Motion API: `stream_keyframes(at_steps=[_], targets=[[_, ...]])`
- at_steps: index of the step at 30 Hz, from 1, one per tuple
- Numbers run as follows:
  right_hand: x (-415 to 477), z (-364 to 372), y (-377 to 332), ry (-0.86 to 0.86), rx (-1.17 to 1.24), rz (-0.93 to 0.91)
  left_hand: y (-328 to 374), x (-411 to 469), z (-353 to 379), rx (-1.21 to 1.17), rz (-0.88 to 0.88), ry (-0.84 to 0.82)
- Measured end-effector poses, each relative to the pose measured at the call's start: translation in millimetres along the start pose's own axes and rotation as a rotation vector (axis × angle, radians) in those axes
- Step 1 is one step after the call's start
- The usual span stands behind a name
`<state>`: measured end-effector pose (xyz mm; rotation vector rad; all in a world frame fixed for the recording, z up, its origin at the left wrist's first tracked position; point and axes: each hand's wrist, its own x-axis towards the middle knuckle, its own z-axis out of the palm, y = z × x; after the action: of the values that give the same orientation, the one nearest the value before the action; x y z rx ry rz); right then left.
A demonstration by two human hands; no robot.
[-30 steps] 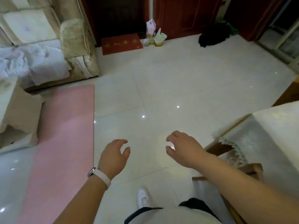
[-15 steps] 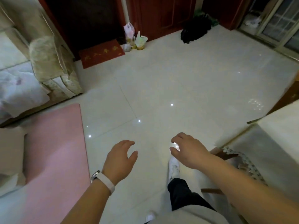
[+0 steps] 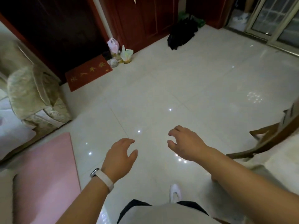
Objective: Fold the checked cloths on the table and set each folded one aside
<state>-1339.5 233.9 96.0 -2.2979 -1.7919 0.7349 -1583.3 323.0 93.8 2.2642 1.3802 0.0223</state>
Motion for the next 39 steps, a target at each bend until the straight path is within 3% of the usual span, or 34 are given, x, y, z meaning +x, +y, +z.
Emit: stream_keyframes(at_steps=[13, 23, 31, 39], targets=[[149.8, -19.4, 4.5, -0.089, -0.015, 0.164, -36.9, 195.5, -21.4, -0.079, 0.114, -0.121], [303.9, -92.6, -30.2, 0.104, 0.000, 0.349, -55.8, 394.4, -102.5, -0.110, 0.353, -0.157], [351.6, -129.5, -1.4, 0.170, 0.115, 0.501, -6.2, 491.6, -108.0, -0.104, 0.512, -0.201], [398.5, -156.2, 103.5, 0.190, 0.235, 0.614, 82.7, 589.8, -75.7, 0.003, 0.578, -0.292]])
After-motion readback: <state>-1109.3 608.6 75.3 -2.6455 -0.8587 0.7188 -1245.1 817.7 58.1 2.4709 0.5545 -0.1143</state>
